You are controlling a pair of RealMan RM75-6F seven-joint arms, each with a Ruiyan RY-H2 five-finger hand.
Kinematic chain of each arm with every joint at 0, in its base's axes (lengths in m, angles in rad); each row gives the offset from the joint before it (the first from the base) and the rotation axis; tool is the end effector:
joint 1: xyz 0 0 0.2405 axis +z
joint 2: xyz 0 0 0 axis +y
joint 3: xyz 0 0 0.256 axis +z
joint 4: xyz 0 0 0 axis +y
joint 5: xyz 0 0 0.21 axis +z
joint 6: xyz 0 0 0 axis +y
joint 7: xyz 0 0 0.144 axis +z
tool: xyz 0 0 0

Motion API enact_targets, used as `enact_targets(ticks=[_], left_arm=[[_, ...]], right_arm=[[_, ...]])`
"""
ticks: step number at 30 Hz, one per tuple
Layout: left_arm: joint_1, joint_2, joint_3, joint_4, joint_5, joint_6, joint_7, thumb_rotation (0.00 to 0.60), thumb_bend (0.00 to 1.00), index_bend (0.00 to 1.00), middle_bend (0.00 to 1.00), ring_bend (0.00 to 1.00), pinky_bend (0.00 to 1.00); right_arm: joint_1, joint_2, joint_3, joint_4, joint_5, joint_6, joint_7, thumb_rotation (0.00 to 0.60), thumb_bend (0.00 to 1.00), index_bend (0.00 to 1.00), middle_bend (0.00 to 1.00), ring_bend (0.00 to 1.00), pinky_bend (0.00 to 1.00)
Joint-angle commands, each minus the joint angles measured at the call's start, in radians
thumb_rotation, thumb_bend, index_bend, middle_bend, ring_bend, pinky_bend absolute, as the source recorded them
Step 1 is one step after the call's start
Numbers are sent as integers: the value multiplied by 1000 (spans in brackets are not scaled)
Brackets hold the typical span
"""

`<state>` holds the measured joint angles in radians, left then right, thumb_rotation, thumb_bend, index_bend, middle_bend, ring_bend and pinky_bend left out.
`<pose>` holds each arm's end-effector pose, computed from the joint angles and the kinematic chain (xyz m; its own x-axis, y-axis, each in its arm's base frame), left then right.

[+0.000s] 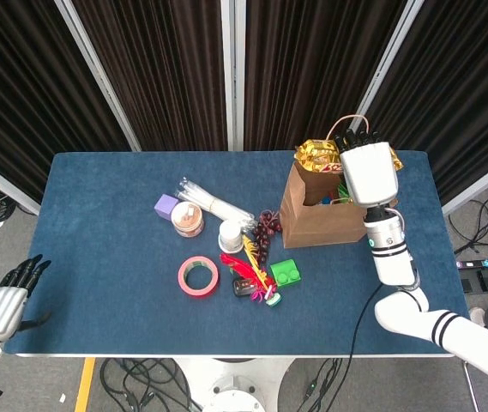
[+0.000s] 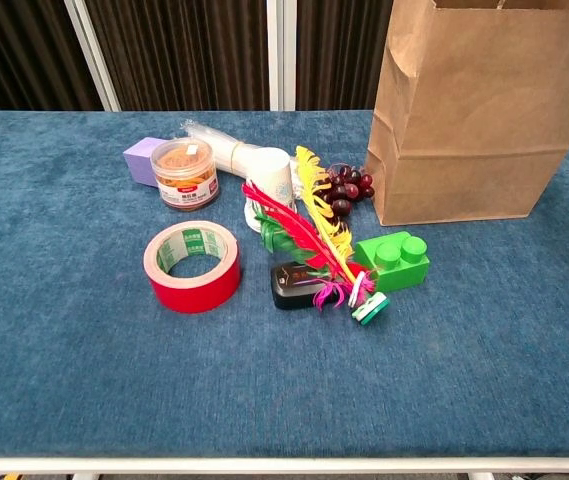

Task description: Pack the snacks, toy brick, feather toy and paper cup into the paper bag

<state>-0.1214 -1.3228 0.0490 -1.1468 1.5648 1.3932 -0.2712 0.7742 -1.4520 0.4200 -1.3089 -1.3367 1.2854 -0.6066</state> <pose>-0.3783 0.1782 0.1131 0.4010 0.1688 0.9004 0.9160 -0.0660 -0.3956 -0.1108 -0.4133 0.1247 0.5975 0.4884 0.6359 -0.6509 -0.1677 0.7404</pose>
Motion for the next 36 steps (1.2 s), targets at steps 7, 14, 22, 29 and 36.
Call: enact_targets(ticks=[7,14,22,29,36], left_arm=[[3,0,-1,0,-5,1,-3,600,265,126,84,24,167],[2,0,1,-1,0,5,-6,600,265,126,84,24,167],[0,4,3,-11,5,5,-3,600,265,126,85,24,167],[3,6,6,-17,9,12,-2,600,264,126,85,24,167],[-3,6,2,-15,8,9,-5,600,264,126,85,24,167]], right_arm=[[-6,36,-26,-41,37,-38,15,600,0,583,575,448,528],[-16,61,-34,-78,63,-37,18,600,0,528,538,395,495],[-28,121,-39,-175,151,-92,-16,600,0,422,465,319,418],[-23,181,-31,-284,243,-137,-44,600,0,315,375,223,295],[-19,192,-22,-329,221,-83,-25,600,0,306,371,222,286]])
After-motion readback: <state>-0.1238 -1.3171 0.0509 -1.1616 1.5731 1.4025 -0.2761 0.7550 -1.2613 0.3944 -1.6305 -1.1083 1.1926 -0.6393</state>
